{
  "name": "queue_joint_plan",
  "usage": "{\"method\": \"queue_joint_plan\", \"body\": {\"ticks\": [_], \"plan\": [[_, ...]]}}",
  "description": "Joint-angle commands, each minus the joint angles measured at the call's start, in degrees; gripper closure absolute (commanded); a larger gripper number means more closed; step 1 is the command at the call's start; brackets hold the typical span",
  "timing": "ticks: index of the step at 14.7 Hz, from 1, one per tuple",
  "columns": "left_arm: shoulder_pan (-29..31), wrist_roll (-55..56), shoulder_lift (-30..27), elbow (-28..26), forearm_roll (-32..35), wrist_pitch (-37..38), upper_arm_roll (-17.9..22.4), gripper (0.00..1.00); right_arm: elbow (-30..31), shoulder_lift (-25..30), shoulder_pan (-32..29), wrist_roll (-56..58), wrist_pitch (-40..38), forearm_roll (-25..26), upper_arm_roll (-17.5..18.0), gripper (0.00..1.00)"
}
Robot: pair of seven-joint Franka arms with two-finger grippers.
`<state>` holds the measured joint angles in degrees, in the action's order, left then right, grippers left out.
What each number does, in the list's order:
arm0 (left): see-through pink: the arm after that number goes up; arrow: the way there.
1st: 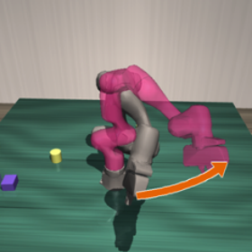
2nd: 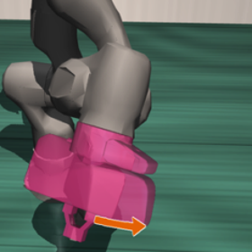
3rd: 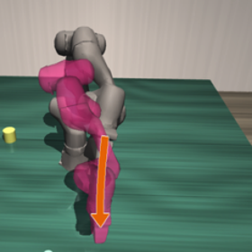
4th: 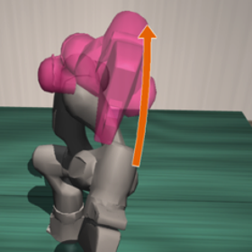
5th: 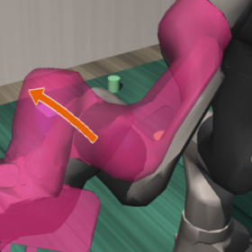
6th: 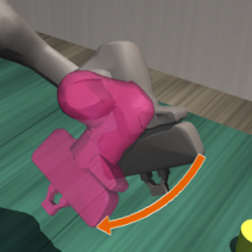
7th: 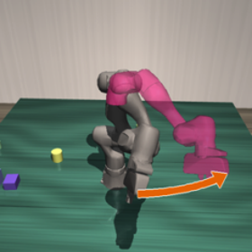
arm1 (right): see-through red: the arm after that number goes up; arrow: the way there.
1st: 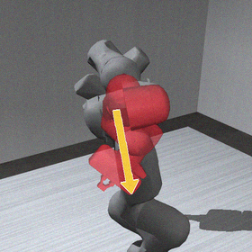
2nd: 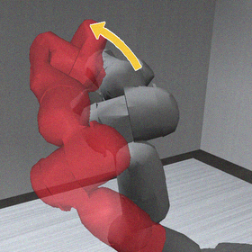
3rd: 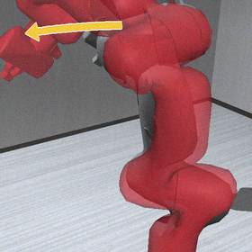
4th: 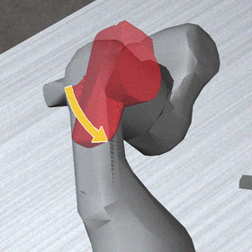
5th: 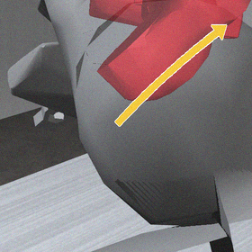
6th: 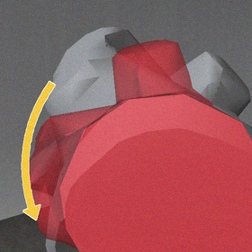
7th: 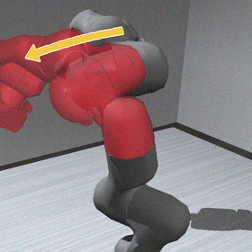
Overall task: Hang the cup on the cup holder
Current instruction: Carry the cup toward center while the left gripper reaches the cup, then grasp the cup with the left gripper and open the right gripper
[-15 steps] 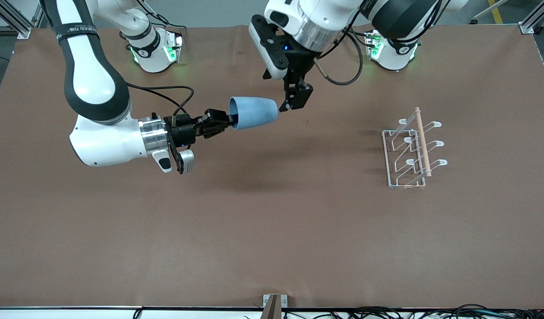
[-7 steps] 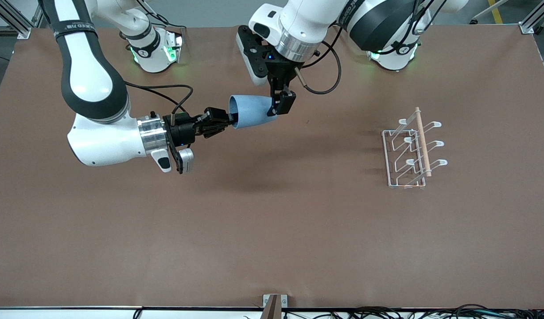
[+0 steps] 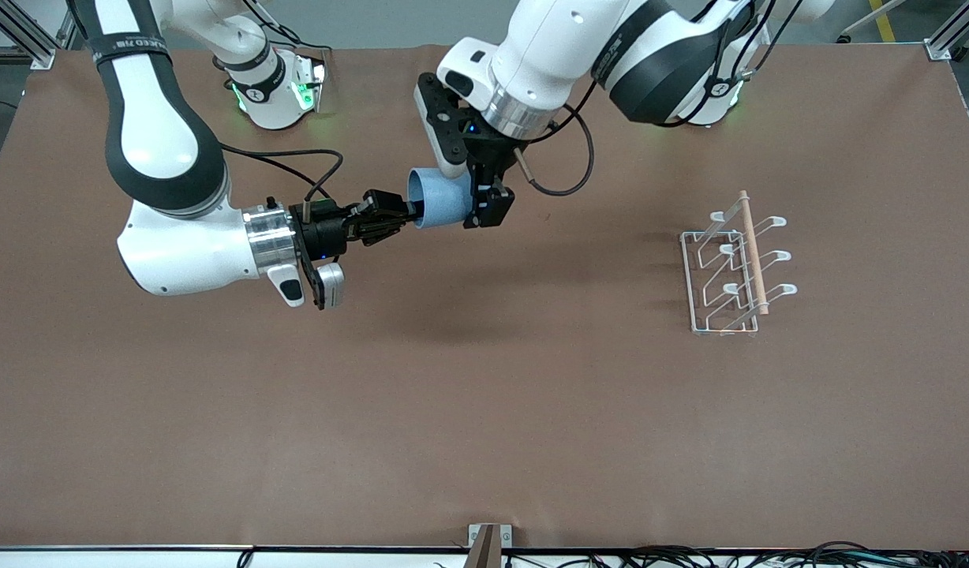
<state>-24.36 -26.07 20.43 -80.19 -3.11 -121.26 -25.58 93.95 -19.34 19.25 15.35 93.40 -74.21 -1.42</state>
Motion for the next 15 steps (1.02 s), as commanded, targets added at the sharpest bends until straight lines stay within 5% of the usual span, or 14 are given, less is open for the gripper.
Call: {"method": "queue_joint_plan", "body": {"ticks": [1,3,5,7,8,9,15], "plan": [[-0.6,-0.6,1.6,1.4,2.0,-1.3,-0.1,0.02,0.4,0.7,0.2,0.0,-0.4,-1.2,-0.3,0.98],[-1.0,-0.6,1.7,1.4,2.4,-1.3,-0.1,0.13,0.4,0.7,0.2,0.0,-0.4,-1.2,-0.3,0.97],[-1.1,-0.5,1.8,1.4,3.9,-1.3,-0.1,0.42,0.4,0.7,0.2,0.0,-0.3,-1.2,-0.3,0.97],[-1.1,-0.5,1.8,1.4,4.4,-1.3,-0.1,0.53,0.4,0.7,0.3,-0.1,-0.3,-1.2,-0.3,0.95],[-1.0,-0.5,1.7,1.4,4.6,-1.3,0.0,0.53,0.4,0.7,0.2,-0.1,-0.4,-1.2,-0.3,0.83],[-0.7,-0.5,1.5,1.4,5.1,-0.9,0.0,0.53,0.3,0.7,0.2,-0.1,-0.4,-1.2,-0.3,0.01],[2.1,-4.9,-0.2,1.4,6.4,7.6,2.5,0.53,0.7,0.9,-0.4,0.1,1.3,1.2,-1.4,0.00]]}}
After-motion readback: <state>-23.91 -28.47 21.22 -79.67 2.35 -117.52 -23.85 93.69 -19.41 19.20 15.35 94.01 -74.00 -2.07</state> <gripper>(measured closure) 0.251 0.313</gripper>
